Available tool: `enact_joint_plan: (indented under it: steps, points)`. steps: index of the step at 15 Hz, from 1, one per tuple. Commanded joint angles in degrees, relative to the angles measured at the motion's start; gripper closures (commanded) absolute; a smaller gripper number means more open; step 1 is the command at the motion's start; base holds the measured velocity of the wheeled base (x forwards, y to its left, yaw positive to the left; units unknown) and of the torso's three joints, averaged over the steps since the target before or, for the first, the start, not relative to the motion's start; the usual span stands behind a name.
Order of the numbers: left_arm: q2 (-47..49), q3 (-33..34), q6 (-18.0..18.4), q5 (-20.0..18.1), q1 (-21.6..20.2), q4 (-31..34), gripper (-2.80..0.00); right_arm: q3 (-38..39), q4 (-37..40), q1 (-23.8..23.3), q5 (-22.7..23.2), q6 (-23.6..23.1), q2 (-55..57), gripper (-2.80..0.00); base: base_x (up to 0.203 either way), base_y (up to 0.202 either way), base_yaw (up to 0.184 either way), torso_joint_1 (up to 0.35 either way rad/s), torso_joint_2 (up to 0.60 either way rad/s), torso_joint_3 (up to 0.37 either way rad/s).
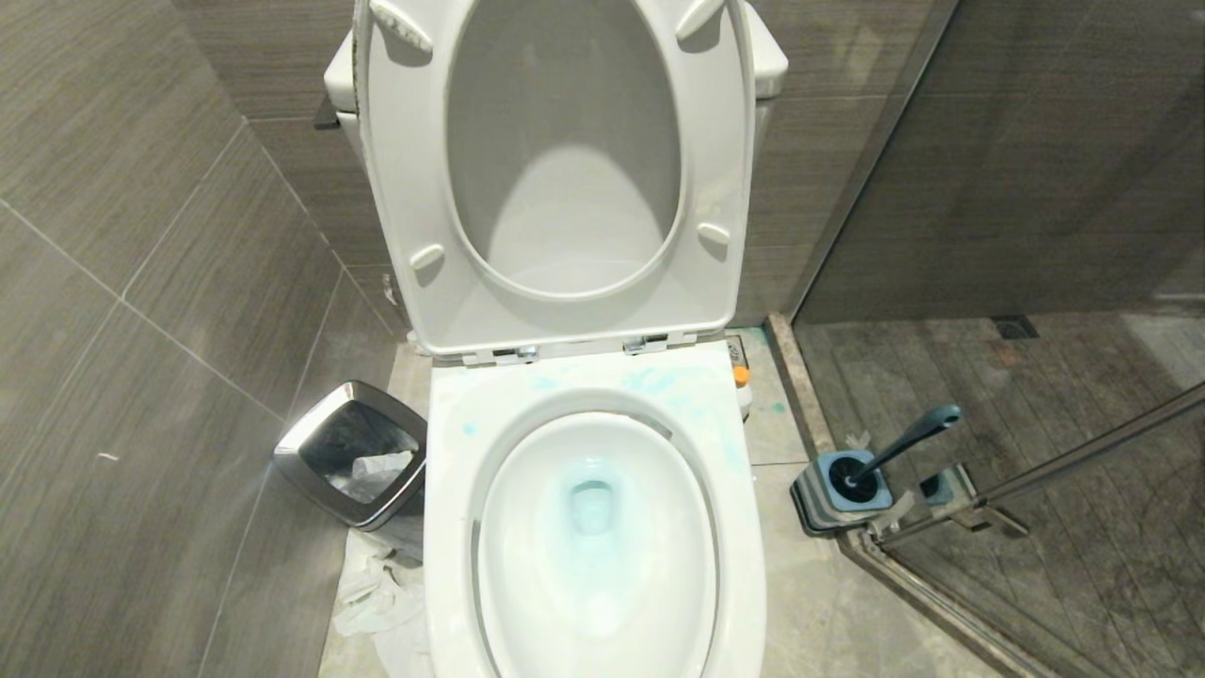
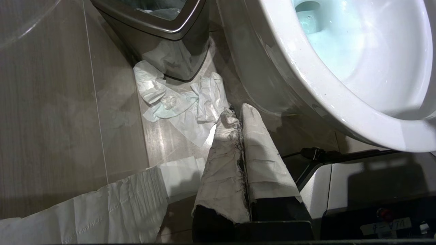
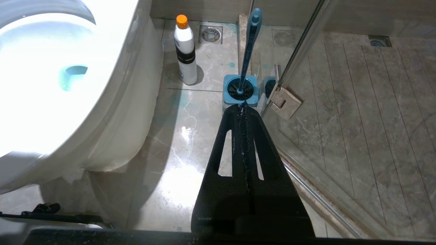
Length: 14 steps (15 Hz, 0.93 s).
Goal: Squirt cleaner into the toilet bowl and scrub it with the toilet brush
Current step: Flush the toilet
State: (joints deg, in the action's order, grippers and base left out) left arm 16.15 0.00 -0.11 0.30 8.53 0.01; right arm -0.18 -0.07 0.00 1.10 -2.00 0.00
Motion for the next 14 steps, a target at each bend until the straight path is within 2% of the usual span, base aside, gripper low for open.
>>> enact_joint_plan:
  steps: [1, 14]
  points:
    - [0.11, 0.03, 0.02, 0.05, -0.01, -0.01, 0.00, 0.01, -0.01, 0.00, 0.04, -0.02, 0.09, 0.00, 0.000, 0.000, 0.000, 0.000, 0.00, 0.000]
    - [0.11, 0.09, -0.06, 0.05, -0.01, -0.01, 0.00, 0.01, -0.01, 0.00, 0.04, -0.02, 0.09, 0.00, 0.000, 0.000, 0.000, 0.000, 0.00, 0.000]
